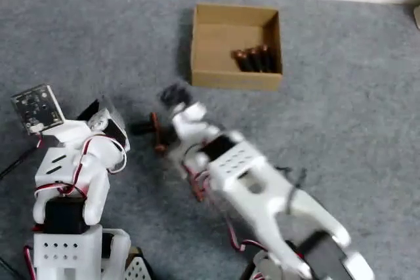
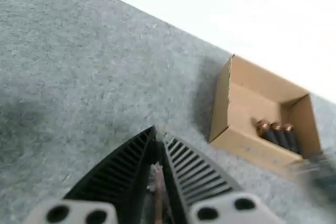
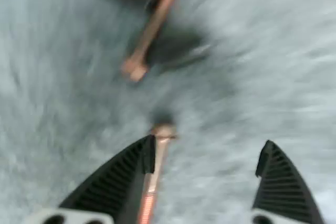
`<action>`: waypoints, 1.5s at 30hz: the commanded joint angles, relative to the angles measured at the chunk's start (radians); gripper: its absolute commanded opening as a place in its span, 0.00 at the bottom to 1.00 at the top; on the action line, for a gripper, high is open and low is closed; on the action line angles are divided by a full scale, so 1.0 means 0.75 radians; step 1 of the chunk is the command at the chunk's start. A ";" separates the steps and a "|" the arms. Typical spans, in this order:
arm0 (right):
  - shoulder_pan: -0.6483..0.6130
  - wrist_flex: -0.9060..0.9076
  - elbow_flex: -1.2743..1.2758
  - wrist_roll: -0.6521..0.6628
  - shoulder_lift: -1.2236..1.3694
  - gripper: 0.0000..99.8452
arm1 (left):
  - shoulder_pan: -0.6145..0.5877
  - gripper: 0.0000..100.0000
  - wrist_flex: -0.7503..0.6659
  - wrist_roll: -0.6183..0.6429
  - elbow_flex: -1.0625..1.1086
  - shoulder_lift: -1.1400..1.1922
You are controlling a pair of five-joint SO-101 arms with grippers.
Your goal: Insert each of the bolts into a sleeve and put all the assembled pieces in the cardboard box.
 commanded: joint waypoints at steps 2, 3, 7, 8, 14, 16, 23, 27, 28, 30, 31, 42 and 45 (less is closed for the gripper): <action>0.230 0.161 -0.099 -0.002 -0.425 0.29 | 0.083 0.01 -0.041 0.016 -0.048 0.185; 0.267 0.193 -0.097 -0.002 -0.500 0.29 | 0.105 0.01 -0.020 0.014 -0.058 0.261; 0.367 0.320 -0.087 0.086 -0.744 0.29 | 0.273 0.01 -0.012 0.025 -0.062 0.602; 0.382 0.361 -0.075 0.123 -0.783 0.29 | 0.365 0.01 -0.012 0.027 -0.058 0.674; 0.562 0.521 -0.001 0.217 -0.965 0.29 | 0.744 0.01 -0.008 0.266 0.042 0.887; 0.607 0.539 0.038 0.235 -1.010 0.29 | 0.778 0.01 -0.043 0.436 0.052 0.879; 0.701 0.549 0.101 0.235 -1.059 0.29 | 0.848 0.01 -0.018 0.585 0.060 0.881; 0.701 0.545 0.105 0.235 -1.059 0.29 | 0.856 0.01 0.074 0.579 0.056 0.875; 0.697 0.541 0.107 0.235 -1.059 0.29 | 0.854 0.01 0.078 0.579 0.056 0.875; 0.693 0.539 0.107 0.235 -1.059 0.29 | 0.850 0.01 0.080 0.579 0.058 0.875; 0.678 0.537 0.114 0.235 -1.057 0.29 | 0.840 0.01 0.080 0.579 0.052 0.875; 0.150 0.247 0.431 0.583 -1.057 0.29 | 0.285 0.01 0.462 0.477 -0.289 0.873; 0.083 0.150 0.472 0.712 -1.055 0.29 | 0.140 0.01 0.538 0.239 -0.384 0.873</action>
